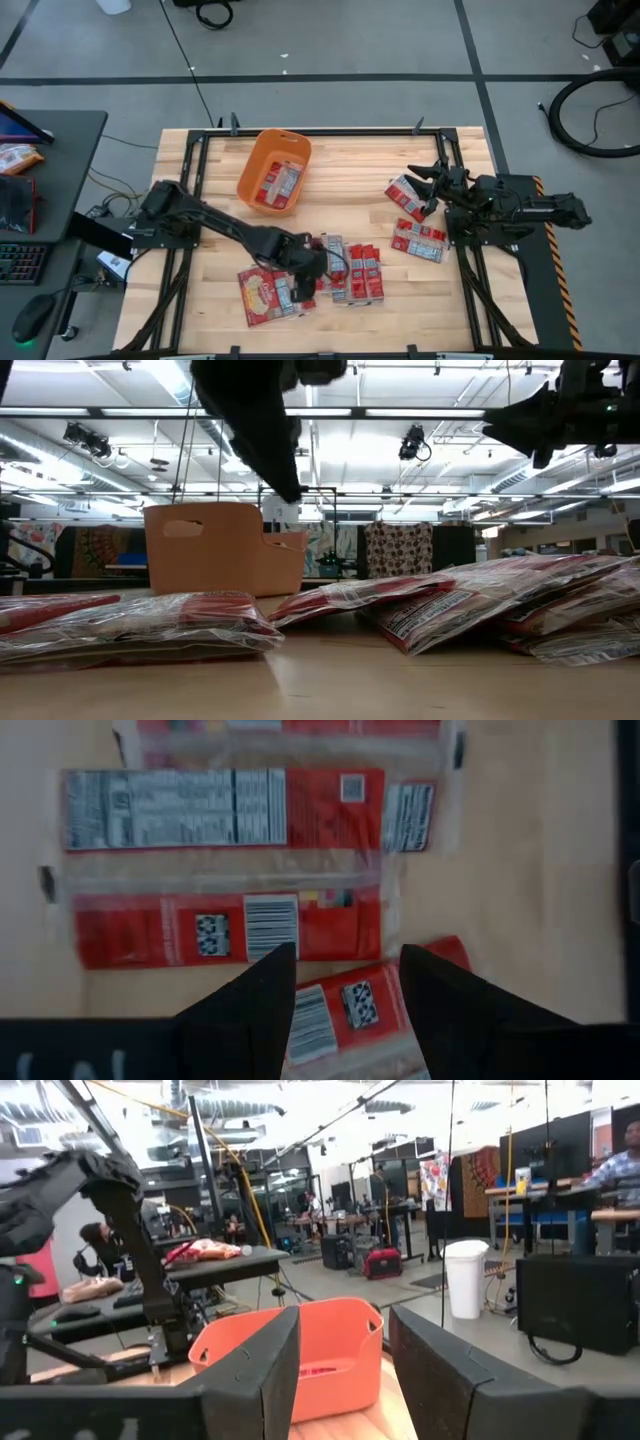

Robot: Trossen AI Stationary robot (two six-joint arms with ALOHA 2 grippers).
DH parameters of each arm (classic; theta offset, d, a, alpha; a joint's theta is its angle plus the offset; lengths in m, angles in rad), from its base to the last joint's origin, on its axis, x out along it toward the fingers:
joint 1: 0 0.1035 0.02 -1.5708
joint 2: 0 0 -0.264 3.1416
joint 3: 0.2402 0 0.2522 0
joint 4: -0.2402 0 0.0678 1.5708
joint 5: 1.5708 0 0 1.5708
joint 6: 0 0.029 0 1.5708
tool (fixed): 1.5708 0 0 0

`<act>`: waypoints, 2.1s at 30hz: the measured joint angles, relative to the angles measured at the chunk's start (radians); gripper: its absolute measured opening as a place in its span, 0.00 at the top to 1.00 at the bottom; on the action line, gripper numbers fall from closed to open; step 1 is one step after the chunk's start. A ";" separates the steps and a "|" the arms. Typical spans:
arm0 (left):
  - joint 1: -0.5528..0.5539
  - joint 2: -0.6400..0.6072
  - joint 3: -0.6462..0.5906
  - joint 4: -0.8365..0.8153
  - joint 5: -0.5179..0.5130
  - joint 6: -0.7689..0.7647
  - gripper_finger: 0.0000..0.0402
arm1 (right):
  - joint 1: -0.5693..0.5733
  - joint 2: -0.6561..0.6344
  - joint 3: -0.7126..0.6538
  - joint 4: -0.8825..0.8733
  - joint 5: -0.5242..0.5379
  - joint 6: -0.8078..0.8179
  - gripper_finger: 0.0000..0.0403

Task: Sort popcorn bags into baskets
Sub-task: Stack the popcorn pack on top of the other popcorn into the orange bin

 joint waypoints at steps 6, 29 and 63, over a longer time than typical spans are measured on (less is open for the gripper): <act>-0.028 0.145 0.184 -0.115 -0.045 0.021 0.54 | 0.000 0.051 0.000 -0.004 -0.006 0.048 0.60; -0.168 0.332 0.413 -0.071 -0.400 -0.011 0.33 | 0.002 0.098 0.000 -0.054 -0.091 0.072 0.60; -0.239 0.484 0.411 -0.174 -0.719 -0.008 0.33 | 0.003 0.105 0.000 -0.071 -0.175 0.054 0.60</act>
